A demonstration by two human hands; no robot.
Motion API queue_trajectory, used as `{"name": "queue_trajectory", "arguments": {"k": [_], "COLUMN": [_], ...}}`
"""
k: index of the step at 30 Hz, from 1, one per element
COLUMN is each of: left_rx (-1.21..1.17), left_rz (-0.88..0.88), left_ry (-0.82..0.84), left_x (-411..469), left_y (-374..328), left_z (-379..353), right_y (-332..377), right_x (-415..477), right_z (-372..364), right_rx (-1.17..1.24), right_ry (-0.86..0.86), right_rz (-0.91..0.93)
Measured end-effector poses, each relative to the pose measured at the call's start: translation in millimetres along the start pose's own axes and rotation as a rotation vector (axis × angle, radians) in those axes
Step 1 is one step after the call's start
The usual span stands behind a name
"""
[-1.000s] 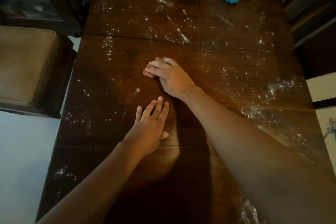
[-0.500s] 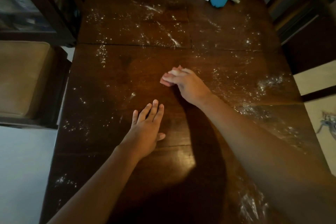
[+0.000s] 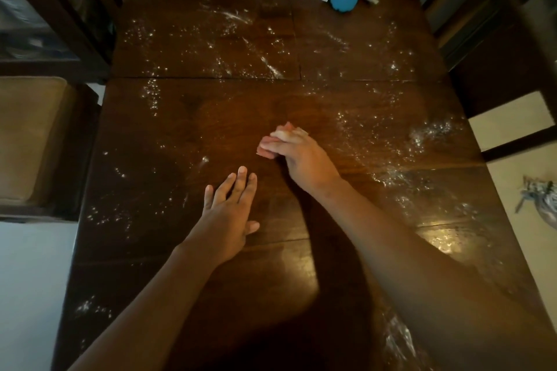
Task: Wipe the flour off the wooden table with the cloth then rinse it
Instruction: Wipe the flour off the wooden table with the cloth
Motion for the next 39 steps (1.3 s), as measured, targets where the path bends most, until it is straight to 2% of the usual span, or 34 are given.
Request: {"name": "queue_trajectory", "arguments": {"k": [3,6,8,12,14,16,18,20,24,25,27,30,32,33,37,39], "left_rx": [-0.025,-0.021,-0.014,-0.015,-0.018,-0.024,-0.019,-0.01,0.005,0.011,0.024,0.041,0.06,0.074,0.109,0.099], "left_rz": [-0.013,-0.017,-0.01,0.001,-0.003,-0.004,-0.003,-0.007,-0.01,-0.01,-0.005,0.001,0.024,0.036,0.061,0.049], "left_ry": [-0.009,-0.02,-0.016,0.003,0.001,0.005,0.017,0.03,0.045,0.045,0.042,0.047,0.049,0.053,0.071,0.079], "left_x": [0.3,0.9,1.0,-0.8,-2.2,-2.9,-2.2,-1.0,1.2,0.8,-0.1,0.2,1.5,2.3,4.8,3.2], "left_y": [1.6,2.1,1.4,-0.8,-0.5,-0.6,-0.7,0.6,2.1,2.0,1.4,0.0,-0.3,-0.2,-1.2,-2.2], "left_z": [-2.5,-3.5,-2.9,-0.5,0.4,1.1,0.8,0.1,0.7,1.1,1.7,1.5,-0.3,-0.7,-0.7,0.8], "right_y": [-28.3,-34.6,-24.1,-1.6,-13.2,-37.4,-50.4,-37.0,-6.3,-11.8,-31.4,-55.3,-49.4,-40.9,-11.6,-25.6], "right_x": [-1.4,20.2,24.0,-18.8,-46.3,-68.3,-77.0,-76.2,-91.4,-95.6,-95.8,-77.2,-58.4,-50.1,-52.3,-63.3], "right_z": [14.6,21.2,13.3,-6.7,-1.8,5.2,7.3,-1.0,-11.1,-4.6,8.8,20.4,19.8,16.9,2.8,10.7], "right_rx": [0.056,0.12,0.121,0.067,0.064,0.091,0.106,0.108,0.116,0.108,0.103,0.121,0.106,0.106,0.091,0.111], "right_ry": [-0.163,-0.234,-0.175,0.077,0.044,-0.09,-0.221,-0.253,-0.067,-0.046,-0.067,-0.222,-0.271,-0.244,0.002,0.002], "right_rz": [-0.207,-0.376,-0.291,0.059,0.071,-0.097,-0.357,-0.482,-0.134,-0.095,-0.184,-0.493,-0.549,-0.495,-0.017,-0.052]}}
Point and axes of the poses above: each hand's wrist, its own x-axis towards the middle knuckle, its own z-axis out of the back of the hand, y = z × x, the point moved 2 cm from there along x, towards the middle knuckle, and after that the axes turned 13 degrees about y, right-handed, at the moved point
